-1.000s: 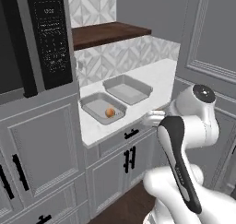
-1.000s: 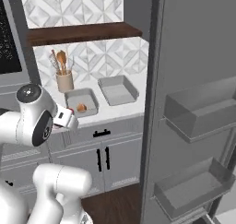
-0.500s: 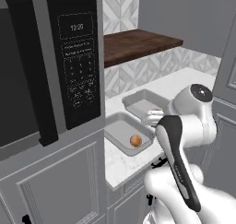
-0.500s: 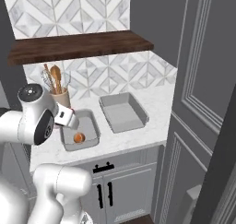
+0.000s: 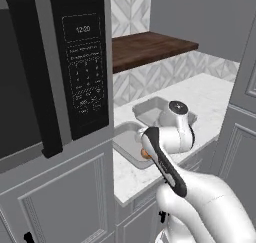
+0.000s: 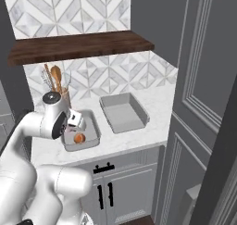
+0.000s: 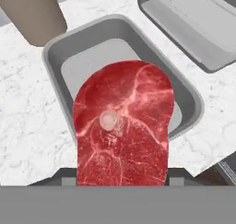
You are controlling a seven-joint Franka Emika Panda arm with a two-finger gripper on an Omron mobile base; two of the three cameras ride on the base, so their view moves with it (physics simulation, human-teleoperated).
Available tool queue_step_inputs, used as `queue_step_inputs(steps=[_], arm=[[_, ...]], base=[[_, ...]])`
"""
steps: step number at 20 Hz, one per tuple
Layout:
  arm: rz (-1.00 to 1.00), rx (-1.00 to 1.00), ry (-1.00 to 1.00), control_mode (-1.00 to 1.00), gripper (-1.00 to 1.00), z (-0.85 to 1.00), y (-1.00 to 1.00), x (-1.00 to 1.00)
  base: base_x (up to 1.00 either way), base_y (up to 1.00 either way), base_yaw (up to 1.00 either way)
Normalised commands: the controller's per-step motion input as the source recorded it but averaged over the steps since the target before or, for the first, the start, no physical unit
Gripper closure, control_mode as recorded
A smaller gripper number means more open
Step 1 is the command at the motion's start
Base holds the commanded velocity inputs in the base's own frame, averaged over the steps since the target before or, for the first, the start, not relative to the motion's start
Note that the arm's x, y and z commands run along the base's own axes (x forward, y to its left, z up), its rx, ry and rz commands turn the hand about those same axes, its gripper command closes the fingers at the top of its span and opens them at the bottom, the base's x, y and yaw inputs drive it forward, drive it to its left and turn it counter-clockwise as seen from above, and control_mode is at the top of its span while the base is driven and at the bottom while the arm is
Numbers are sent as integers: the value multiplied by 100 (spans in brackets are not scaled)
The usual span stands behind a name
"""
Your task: Place one onion and one steak in each tupperware on the nearby counter, to pack two identical lunches.
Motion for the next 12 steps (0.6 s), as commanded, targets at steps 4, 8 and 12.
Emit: queue_step_inputs(steps=[4, 8, 12], arm=[[3, -2, 1, -100, 100, -22, 48, 100], [1, 0, 3, -100, 100, -7, 32, 100], [5, 0, 10, -100, -100, -59, 2, 100]], base=[[0, 0, 0], [0, 0, 0], [0, 0, 0]])
